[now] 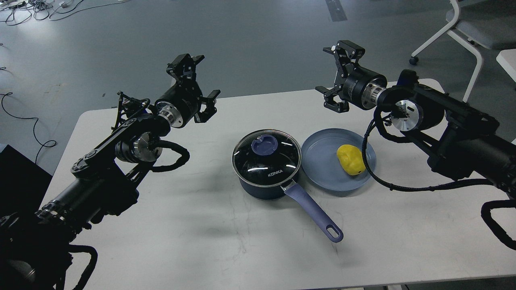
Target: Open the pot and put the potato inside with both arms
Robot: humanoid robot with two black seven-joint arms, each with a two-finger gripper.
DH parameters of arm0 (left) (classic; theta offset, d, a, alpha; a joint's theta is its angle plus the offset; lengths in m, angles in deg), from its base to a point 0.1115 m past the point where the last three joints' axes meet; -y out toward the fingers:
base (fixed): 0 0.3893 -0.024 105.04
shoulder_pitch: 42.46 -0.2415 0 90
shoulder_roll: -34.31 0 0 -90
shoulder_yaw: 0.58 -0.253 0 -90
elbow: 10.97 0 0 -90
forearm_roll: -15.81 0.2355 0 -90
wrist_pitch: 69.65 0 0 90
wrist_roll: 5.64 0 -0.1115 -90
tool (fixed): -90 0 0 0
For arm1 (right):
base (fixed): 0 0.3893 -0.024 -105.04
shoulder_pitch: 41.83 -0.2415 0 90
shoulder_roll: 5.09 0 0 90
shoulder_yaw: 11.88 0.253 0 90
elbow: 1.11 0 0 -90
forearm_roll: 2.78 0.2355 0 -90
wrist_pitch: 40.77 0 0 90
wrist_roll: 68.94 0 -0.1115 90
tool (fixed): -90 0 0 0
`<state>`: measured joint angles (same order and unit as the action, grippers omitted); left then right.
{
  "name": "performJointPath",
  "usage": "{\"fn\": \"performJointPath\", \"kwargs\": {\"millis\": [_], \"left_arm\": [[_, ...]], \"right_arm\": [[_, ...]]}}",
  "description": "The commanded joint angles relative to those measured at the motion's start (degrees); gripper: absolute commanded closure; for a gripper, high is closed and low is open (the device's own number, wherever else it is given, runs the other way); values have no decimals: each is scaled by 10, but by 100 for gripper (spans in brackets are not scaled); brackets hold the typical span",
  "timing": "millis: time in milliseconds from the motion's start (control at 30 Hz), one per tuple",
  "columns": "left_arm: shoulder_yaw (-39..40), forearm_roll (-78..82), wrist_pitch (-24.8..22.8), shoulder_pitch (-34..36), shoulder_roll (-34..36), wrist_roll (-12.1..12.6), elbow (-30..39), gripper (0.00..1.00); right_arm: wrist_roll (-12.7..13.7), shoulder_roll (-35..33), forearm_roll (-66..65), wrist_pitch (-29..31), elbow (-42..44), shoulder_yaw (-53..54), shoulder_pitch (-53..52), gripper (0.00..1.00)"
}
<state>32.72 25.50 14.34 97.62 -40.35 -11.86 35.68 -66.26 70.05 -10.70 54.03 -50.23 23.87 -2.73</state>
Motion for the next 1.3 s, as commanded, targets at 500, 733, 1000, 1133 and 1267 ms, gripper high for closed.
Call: {"fn": "performJointPath", "kwargs": {"millis": [500, 733, 1000, 1133, 1267], "left_arm": [[1, -2, -4, -3, 0, -6, 0, 1], [1, -2, -4, -2, 0, -6, 0, 1], [1, -2, -2, -2, 0, -6, -1, 1], [1, -2, -2, -2, 1, -6, -1, 1], [3, -2, -3, -2, 2, -6, -1, 1]], "right_arm": [[-7, -4, -2, 50, 3, 17, -5, 0], [-7, -9, -2, 50, 2, 18, -3, 0], [-7, -9, -2, 50, 2, 18, -3, 0], [-7, -9, -2, 50, 1, 18, -2, 0], [-7, -9, -2, 50, 1, 18, -2, 0]]}}
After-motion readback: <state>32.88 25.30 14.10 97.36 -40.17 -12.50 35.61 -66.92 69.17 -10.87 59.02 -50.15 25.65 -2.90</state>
